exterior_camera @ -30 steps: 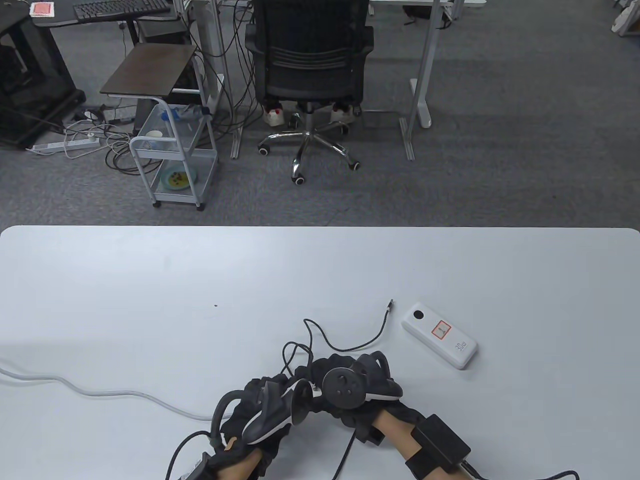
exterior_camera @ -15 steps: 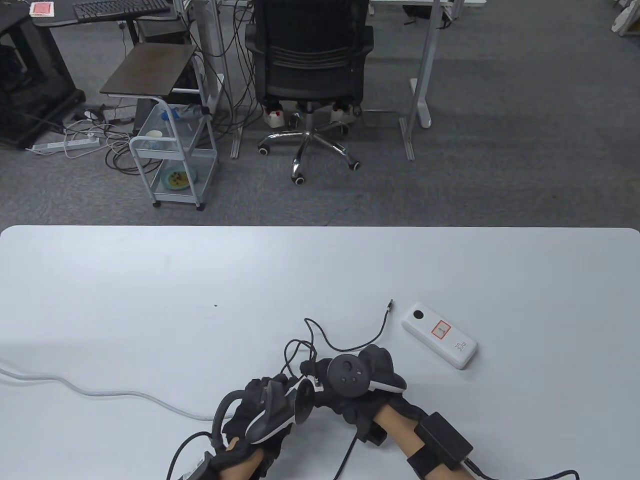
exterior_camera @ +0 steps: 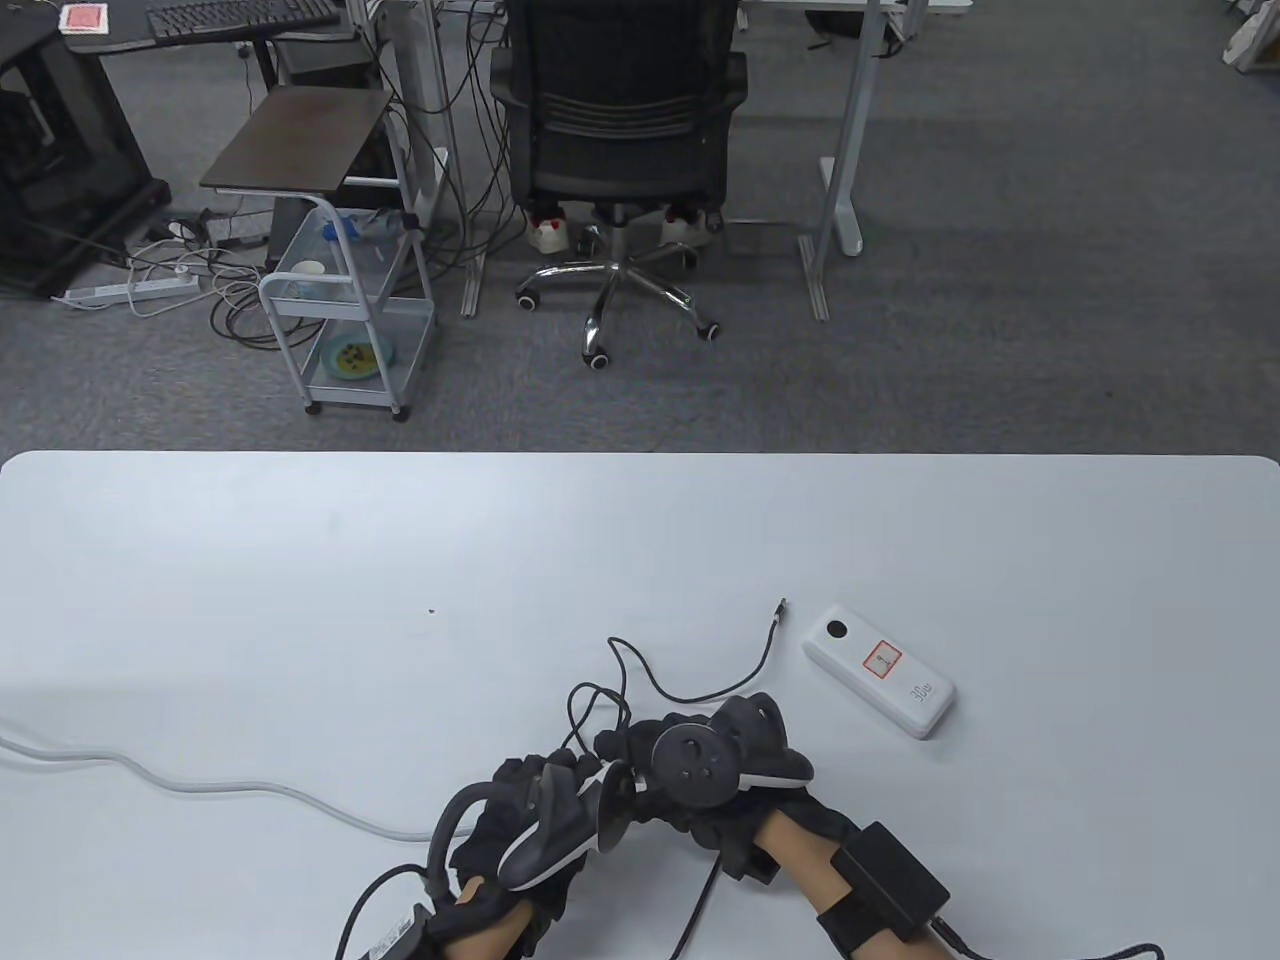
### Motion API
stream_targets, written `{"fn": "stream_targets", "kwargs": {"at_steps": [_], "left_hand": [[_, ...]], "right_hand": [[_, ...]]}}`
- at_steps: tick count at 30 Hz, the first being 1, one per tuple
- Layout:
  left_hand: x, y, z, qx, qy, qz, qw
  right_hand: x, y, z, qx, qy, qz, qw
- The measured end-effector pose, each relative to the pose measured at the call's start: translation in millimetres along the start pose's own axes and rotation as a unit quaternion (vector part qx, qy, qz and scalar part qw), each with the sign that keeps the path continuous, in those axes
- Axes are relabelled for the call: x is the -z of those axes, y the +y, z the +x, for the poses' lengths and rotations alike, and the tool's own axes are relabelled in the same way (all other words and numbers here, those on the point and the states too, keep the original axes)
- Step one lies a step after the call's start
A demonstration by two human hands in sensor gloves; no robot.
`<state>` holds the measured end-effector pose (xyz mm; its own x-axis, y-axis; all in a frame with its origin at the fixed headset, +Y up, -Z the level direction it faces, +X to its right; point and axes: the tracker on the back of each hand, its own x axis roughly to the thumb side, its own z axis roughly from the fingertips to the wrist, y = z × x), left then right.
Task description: Unplug the charger and disconnect the battery pack
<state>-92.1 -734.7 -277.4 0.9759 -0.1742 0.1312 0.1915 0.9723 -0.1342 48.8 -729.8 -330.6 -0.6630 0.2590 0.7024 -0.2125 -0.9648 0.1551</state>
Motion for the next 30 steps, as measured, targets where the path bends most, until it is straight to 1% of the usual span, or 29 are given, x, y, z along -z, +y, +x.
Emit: {"fn": "stream_targets", "kwargs": {"at_steps": [1,3,4,5,7,8,9,11,14,15,16,18,22,24,25,28,30], "left_hand": [[0,0,0,-0.001,-0.001,-0.001,1.000],[1,0,0,-0.004,-0.002,-0.006,1.000],[1,-1,0,-0.004,-0.002,-0.005,1.000],[1,-1,1,-0.001,-0.002,-0.004,1.000],[0,-1,0,-0.002,-0.004,-0.005,1.000],[0,-1,0,-0.001,-0.002,-0.004,1.000],[0,-1,1,-0.001,-0.001,-0.004,1.000],[0,-1,0,-0.001,-0.002,-0.005,1.000],[1,-1,0,-0.004,-0.002,-0.005,1.000],[1,-1,0,-0.004,-0.002,-0.006,1.000],[1,-1,0,-0.003,-0.001,-0.005,1.000],[0,-1,0,0.000,-0.002,-0.003,1.000],[0,-2,-1,-0.005,-0.004,-0.003,1.000],[0,-2,-1,-0.004,-0.006,-0.003,1.000],[0,-2,-1,-0.004,-0.006,-0.003,1.000],[-1,-2,0,0.001,-0.003,-0.002,1.000],[-2,-3,0,0.002,-0.004,0.000,1.000]], "right_hand": [[0,1,-3,0.015,0.021,-0.004,1.000],[-1,2,-4,0.038,0.022,-0.001,0.999],[-2,0,-2,0.035,0.019,0.000,0.999],[-3,-1,0,0.025,0.009,0.002,1.000],[-3,-5,7,-0.027,-0.022,0.006,0.999],[-2,-6,9,-0.035,-0.029,0.004,0.999],[-1,-6,10,-0.045,-0.014,0.013,0.999],[0,-3,7,-0.030,0.006,0.008,0.999],[-1,-2,0,0.012,0.011,0.010,1.000],[-2,-2,-1,0.012,0.007,0.010,1.000],[-3,-4,-1,0.010,-0.014,0.010,1.000],[-3,-4,1,0.003,-0.032,0.007,0.999],[-2,-1,2,-0.008,0.012,0.002,1.000],[-1,0,1,0.012,0.021,0.009,1.000],[-2,-1,2,0.008,0.019,0.006,1.000],[-3,-4,9,-0.030,-0.034,0.002,0.999],[-3,-5,7,-0.034,-0.018,0.001,0.999]]}}
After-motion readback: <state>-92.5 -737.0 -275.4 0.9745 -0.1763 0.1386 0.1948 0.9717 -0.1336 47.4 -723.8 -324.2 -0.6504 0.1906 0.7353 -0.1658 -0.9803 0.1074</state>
